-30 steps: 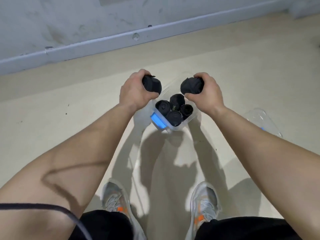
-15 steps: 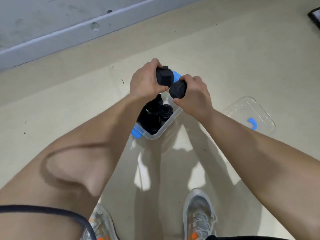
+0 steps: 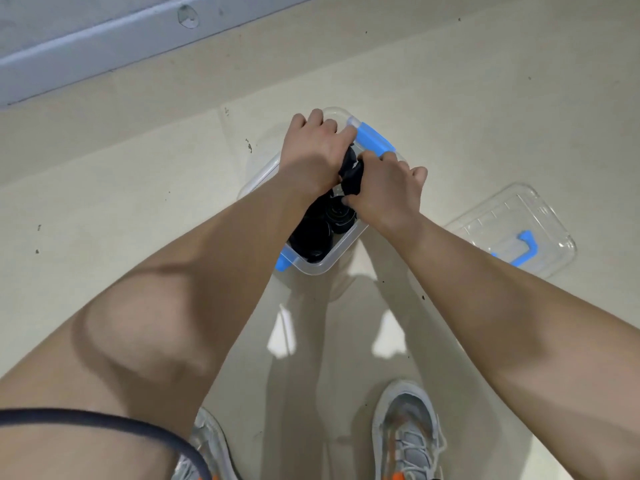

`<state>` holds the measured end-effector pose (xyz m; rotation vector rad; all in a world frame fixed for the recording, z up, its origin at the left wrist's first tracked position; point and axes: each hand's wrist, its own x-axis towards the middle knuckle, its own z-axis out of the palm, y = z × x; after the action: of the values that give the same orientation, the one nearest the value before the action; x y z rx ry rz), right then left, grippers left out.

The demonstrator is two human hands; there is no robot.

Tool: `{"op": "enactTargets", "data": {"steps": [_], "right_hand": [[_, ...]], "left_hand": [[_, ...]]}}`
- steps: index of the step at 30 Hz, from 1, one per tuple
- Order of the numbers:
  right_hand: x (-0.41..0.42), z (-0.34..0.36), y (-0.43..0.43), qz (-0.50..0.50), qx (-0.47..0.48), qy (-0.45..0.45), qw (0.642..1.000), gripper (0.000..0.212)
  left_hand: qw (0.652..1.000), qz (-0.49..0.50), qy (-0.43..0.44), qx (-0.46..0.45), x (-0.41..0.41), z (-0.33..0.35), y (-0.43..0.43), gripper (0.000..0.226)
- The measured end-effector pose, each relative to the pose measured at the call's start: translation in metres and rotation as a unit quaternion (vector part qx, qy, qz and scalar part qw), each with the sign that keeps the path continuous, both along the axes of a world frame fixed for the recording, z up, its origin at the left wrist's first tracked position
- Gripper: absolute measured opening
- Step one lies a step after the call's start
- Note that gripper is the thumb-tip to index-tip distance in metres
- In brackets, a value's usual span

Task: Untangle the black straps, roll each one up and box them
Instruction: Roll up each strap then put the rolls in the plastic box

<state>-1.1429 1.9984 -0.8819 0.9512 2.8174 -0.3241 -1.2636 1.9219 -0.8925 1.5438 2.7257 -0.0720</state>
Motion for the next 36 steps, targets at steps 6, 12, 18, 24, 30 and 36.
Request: {"op": "enactTargets", "data": {"steps": [6, 12, 18, 24, 30, 36], "right_hand": [[0.004, -0.002, 0.003, 0.024, -0.008, 0.003, 1.0, 0.024], [0.004, -0.014, -0.002, 0.015, 0.031, -0.005, 0.999, 0.026], [0.005, -0.011, -0.007, 0.034, 0.121, -0.001, 0.992, 0.025], [0.017, -0.011, -0.013, 0.034, 0.086, -0.003, 0.996, 0.017], [0.017, 0.0, -0.027, 0.037, 0.028, -0.091, 0.995, 0.027], [0.079, 0.024, -0.028, -0.1, -0.013, 0.11, 0.989, 0.05]], "left_hand": [[0.998, -0.002, -0.059, -0.019, 0.006, -0.006, 0.006, 0.044], [0.98, 0.036, -0.186, 0.057, 0.004, -0.016, -0.015, 0.037], [0.979, 0.105, -0.111, 0.132, 0.022, -0.022, -0.026, 0.025], [0.978, 0.116, -0.146, 0.095, 0.029, -0.011, -0.039, 0.039], [0.988, 0.048, -0.144, -0.003, 0.041, 0.009, -0.045, 0.031], [0.959, 0.129, -0.218, 0.127, 0.105, 0.051, -0.031, 0.028]]}}
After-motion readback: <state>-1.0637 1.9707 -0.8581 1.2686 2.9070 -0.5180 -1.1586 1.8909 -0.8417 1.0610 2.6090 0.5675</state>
